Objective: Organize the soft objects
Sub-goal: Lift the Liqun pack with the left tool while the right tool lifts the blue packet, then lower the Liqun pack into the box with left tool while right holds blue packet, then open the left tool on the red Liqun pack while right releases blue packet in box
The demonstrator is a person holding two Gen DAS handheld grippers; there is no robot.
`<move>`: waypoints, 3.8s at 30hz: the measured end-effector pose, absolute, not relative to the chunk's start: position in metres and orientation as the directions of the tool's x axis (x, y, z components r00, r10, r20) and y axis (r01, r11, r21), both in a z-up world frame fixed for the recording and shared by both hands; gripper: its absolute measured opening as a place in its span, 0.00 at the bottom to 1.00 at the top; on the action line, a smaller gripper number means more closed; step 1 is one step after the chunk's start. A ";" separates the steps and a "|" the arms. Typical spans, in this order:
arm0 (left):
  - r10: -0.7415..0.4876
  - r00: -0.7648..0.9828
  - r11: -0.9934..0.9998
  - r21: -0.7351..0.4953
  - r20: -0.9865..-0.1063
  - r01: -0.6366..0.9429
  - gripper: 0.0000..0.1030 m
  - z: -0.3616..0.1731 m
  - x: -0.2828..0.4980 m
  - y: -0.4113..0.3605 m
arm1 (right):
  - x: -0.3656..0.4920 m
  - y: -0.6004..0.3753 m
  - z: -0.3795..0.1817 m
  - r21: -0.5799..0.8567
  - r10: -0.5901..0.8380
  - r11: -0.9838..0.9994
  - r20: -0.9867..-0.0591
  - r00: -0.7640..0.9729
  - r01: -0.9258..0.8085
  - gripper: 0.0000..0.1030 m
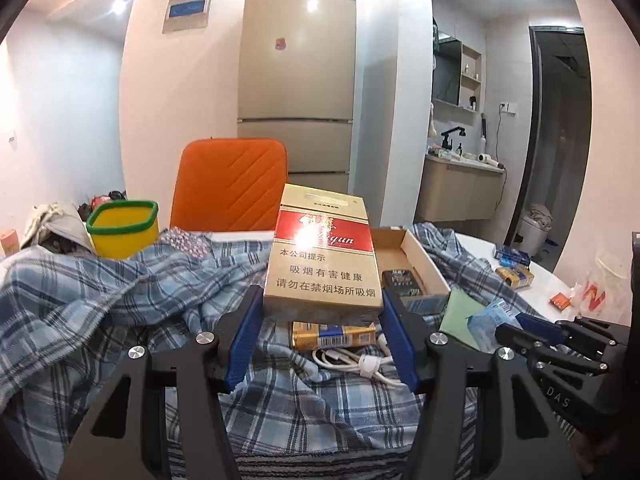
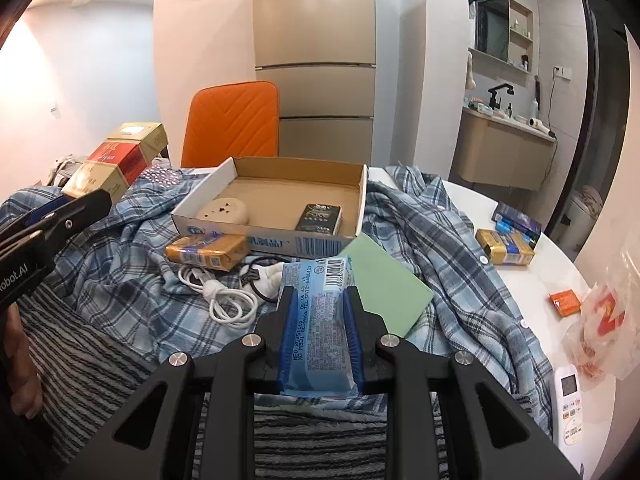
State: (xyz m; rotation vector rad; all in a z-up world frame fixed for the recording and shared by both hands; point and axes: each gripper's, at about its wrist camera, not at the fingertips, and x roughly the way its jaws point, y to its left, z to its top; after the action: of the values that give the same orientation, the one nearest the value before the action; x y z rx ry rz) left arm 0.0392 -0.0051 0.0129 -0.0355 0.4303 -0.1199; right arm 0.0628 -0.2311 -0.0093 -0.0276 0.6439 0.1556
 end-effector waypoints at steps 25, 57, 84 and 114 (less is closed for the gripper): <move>-0.152 0.965 0.988 -0.045 -0.216 0.145 0.55 0.102 0.071 -0.010 | 0.096 -0.225 0.112 0.009 0.139 0.989 -0.336 0.932 -0.145 0.24; -0.097 0.895 0.994 -0.082 -0.435 0.067 0.55 0.070 0.175 -0.013 | 0.215 -0.218 0.093 0.100 0.145 0.989 -0.440 0.886 -0.112 0.24; -0.134 0.563 0.990 -0.132 -0.815 0.044 0.55 -0.033 0.238 -0.014 | 0.272 -0.180 -0.017 0.053 0.169 0.982 -0.687 0.707 -0.183 0.24; -0.113 0.646 0.993 -0.113 -0.755 0.042 0.79 -0.011 0.230 -0.008 | 0.274 -0.189 -0.017 0.089 0.186 0.981 -0.677 0.712 -0.172 0.53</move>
State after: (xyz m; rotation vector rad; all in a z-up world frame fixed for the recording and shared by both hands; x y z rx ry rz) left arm 0.2298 -0.0076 -0.0113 -0.0876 0.8648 -0.0883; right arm 0.2736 -0.1888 -0.0168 0.0195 0.7532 0.1986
